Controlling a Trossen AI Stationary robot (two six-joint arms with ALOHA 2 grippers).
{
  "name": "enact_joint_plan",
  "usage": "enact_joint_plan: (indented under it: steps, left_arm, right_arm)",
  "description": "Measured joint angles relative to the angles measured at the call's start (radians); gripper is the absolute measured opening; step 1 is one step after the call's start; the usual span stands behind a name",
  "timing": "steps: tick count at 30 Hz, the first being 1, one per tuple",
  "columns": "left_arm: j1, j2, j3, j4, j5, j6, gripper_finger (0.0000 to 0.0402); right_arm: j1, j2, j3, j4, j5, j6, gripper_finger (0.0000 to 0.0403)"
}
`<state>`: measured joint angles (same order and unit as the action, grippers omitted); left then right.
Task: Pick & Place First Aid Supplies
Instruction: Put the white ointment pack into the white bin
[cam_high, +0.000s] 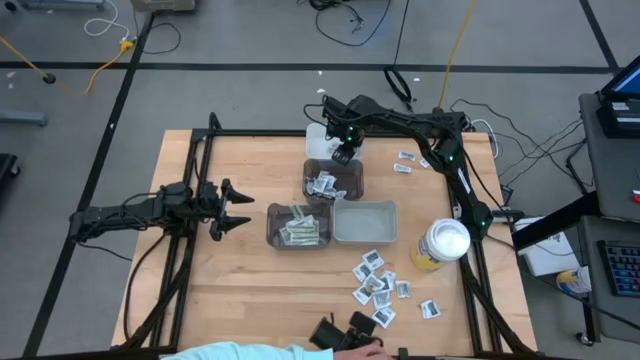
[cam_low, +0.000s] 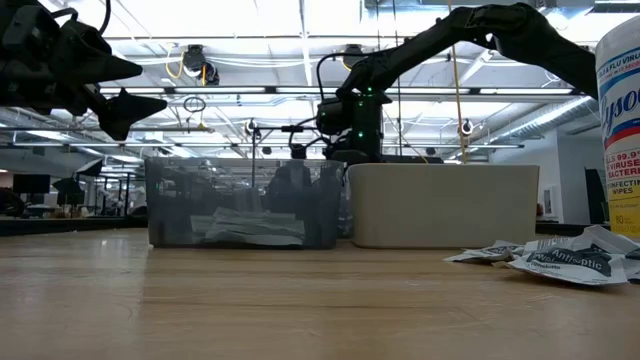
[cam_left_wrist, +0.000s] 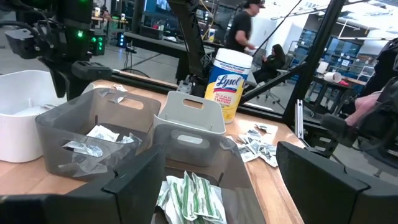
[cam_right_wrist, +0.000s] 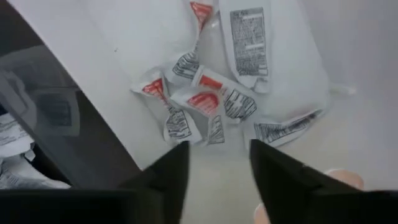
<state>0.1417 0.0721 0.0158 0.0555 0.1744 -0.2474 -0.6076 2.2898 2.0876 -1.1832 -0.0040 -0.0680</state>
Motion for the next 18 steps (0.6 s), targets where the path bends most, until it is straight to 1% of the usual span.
enact_joint_plan:
  steps: [3, 5, 7, 11, 18]
  left_arm:
    - [0.000, 0.000, 0.000, 0.000, 0.000, 0.000, 0.0310]
    - [0.000, 0.000, 0.000, 0.000, 0.000, 0.000, 0.0310]
    - [0.000, 0.000, 0.000, 0.000, 0.000, 0.000, 0.0310]
    - [0.000, 0.000, 0.000, 0.000, 0.000, 0.000, 0.0310]
    - [0.000, 0.000, 0.000, 0.000, 0.000, 0.000, 0.0310]
  right_arm:
    - [0.003, 0.000, 0.000, 0.014, 0.002, -0.050, 0.0215]
    - [0.005, 0.000, 0.000, 0.028, 0.002, -0.095, 0.0237]
    - [0.006, -0.005, 0.000, 0.036, 0.002, -0.137, 0.0250]
    - [0.006, -0.027, 0.000, 0.033, 0.008, -0.206, 0.0254]
    - [-0.001, -0.078, 0.000, 0.026, 0.010, -0.343, 0.0242]
